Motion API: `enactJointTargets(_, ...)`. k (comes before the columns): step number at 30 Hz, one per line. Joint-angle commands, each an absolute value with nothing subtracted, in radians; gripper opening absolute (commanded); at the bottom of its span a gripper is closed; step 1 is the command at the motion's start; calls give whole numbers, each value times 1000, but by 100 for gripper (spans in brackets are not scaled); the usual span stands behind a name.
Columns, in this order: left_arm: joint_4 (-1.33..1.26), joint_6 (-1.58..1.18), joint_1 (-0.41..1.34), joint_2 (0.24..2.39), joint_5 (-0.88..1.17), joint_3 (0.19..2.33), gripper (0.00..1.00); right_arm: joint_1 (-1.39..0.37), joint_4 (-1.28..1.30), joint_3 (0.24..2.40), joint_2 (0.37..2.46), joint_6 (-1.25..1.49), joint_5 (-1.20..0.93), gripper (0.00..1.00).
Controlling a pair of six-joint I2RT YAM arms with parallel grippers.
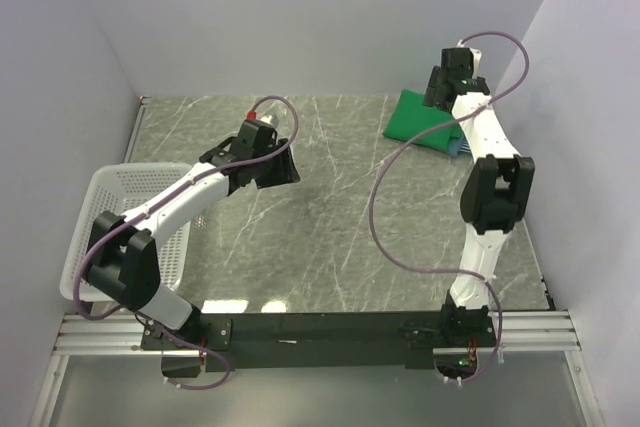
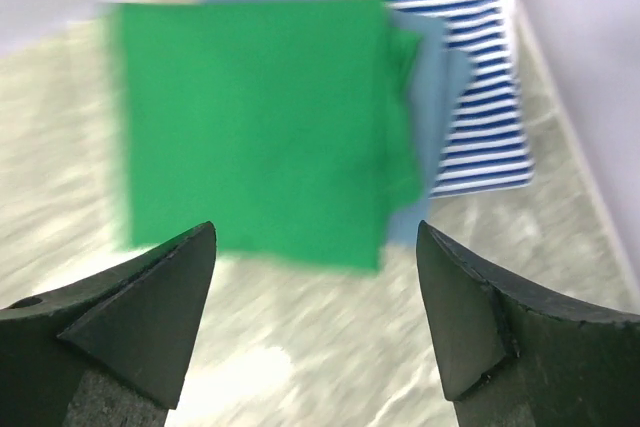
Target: Fold and stack the tank tops
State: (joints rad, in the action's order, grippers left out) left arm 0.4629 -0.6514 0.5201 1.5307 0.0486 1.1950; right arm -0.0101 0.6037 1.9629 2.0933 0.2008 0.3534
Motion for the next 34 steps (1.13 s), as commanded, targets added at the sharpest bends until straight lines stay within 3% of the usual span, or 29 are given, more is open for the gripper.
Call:
enactJointTargets(1,408,-670,518,1453,40,1172,58,-72,511,1850,1851,310,253,87)
enactJointTargets(10,342,-693,523,1254,-44,997,58,-317,246,1084,1340,457,186,89)
enactJointTargets(16,284,-695,580,1086,-89,812,59,-379,207,731,967,491,146,90)
enactJointTargets(27,256,-775,686,945,-113,667,57,-383,385,537,504,574,114,92)
enactJointTargets(34,258,-787,695,917,-112,664,57,-383,414,546,405,585,140,94)
